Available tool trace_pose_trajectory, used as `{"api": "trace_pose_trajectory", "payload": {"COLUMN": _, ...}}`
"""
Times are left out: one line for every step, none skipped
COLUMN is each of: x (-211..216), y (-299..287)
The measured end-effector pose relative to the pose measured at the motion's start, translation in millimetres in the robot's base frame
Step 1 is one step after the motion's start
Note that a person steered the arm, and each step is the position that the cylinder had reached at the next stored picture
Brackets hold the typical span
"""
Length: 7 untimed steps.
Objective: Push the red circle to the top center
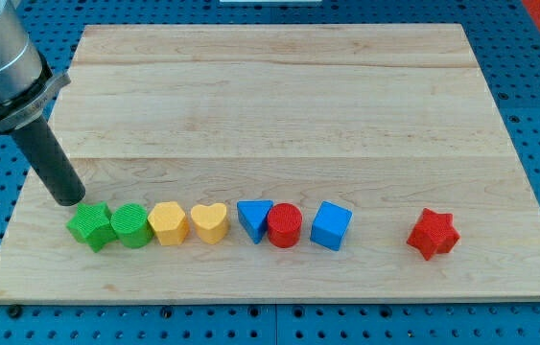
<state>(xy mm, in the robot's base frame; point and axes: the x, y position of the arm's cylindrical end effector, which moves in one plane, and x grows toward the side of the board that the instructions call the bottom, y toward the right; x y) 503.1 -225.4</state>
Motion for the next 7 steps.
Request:
{"api": "trace_pose_trajectory", "payload": {"x": 0, "y": 0}}
{"api": "trace_pose_trajectory", "payload": {"x": 0, "y": 0}}
{"api": "trace_pose_trajectory", "payload": {"x": -1, "y": 0}}
{"api": "trace_pose_trajectory", "payload": {"x": -1, "y": 0}}
{"api": "trace_pose_trajectory", "payload": {"x": -4, "y": -30}}
{"api": "trace_pose_trajectory", "payload": {"x": -2, "y": -28}}
{"api": "trace_pose_trajectory", "payload": {"x": 3, "y": -66}}
